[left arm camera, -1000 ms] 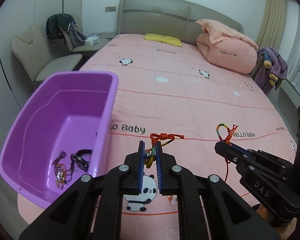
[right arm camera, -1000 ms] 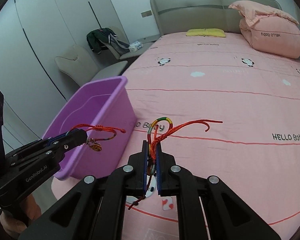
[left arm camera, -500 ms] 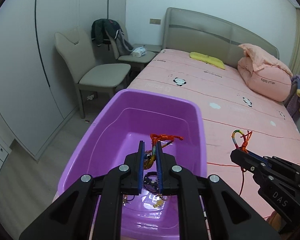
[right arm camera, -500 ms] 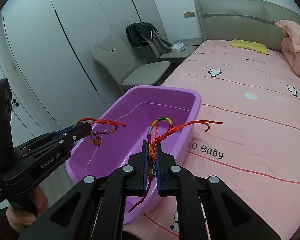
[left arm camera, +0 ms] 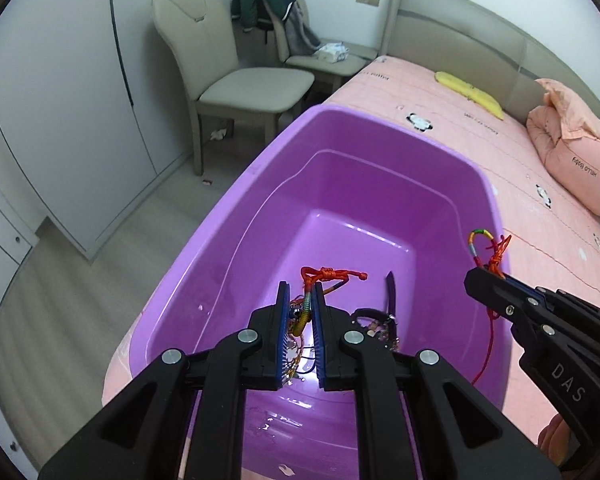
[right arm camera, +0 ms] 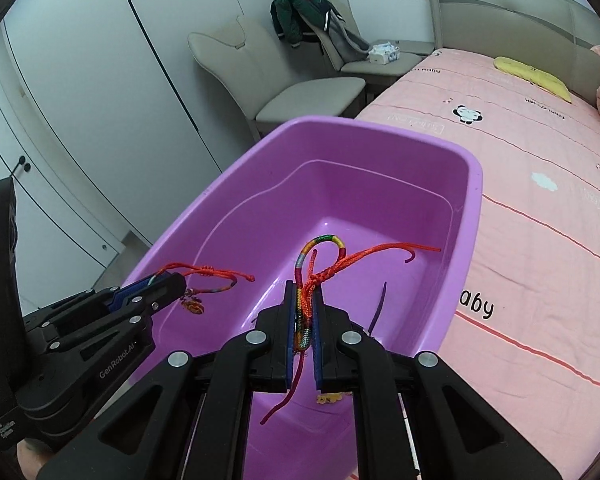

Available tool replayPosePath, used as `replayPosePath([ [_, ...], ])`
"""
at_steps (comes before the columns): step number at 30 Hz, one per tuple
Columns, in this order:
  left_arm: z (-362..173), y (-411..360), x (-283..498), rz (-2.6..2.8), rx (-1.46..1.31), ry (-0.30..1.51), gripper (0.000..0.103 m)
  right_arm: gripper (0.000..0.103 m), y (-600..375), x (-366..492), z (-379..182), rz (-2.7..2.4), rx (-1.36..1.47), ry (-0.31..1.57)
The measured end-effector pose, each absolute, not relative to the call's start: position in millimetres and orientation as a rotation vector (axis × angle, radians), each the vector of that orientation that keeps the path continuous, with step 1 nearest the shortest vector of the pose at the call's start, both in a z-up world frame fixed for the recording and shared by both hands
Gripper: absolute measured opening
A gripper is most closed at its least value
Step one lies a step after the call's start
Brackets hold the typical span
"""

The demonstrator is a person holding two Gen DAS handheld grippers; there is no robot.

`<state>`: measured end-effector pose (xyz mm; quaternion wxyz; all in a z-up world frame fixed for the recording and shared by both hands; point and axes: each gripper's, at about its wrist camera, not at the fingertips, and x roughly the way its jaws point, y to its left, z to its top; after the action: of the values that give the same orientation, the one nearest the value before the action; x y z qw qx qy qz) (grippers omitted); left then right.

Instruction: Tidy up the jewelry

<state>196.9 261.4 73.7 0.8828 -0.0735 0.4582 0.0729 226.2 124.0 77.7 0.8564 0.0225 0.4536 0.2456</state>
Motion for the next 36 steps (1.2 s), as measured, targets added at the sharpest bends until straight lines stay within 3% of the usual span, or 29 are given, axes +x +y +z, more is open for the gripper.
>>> replayPosePath([
  [12,57.7,262.4,215.6,0.202,-0.125,1.034,0.013,0.007,144.2,248.6,63.2,0.498,0.001,1.027],
  [13,57.8,263.3,214.3,0.205,-0.12,1.038,0.015,0.009,143.4,248.0,62.9,0.5,0.004,1.027],
  [14,59.2,262.6,213.9,0.207,-0.115,1.039,0.018,0.017,142.7,248.8,63.2,0.497,0.005,1.028],
  [15,62.0,262.0,212.1,0.208,-0.109,1.034,0.031,0.031,140.9,248.6,64.7,0.49,0.008,1.02],
  [16,64.2,261.8,209.6,0.213,-0.105,1.027,0.054,0.037,138.4,247.7,65.7,0.485,0.011,1.01],
  [18,71.3,263.1,202.8,0.244,-0.093,0.99,0.081,0.042,133.0,245.5,69.5,0.477,0.02,0.991],
  [30,97.6,268.9,188.1,0.285,-0.121,0.954,0.093,0.047,110.6,229.7,81.5,0.423,0.035,0.97],
  [36,109.1,262.2,179.8,0.281,-0.124,0.954,0.096,0.056,105.0,213.9,92.5,0.416,0.024,0.959],
])
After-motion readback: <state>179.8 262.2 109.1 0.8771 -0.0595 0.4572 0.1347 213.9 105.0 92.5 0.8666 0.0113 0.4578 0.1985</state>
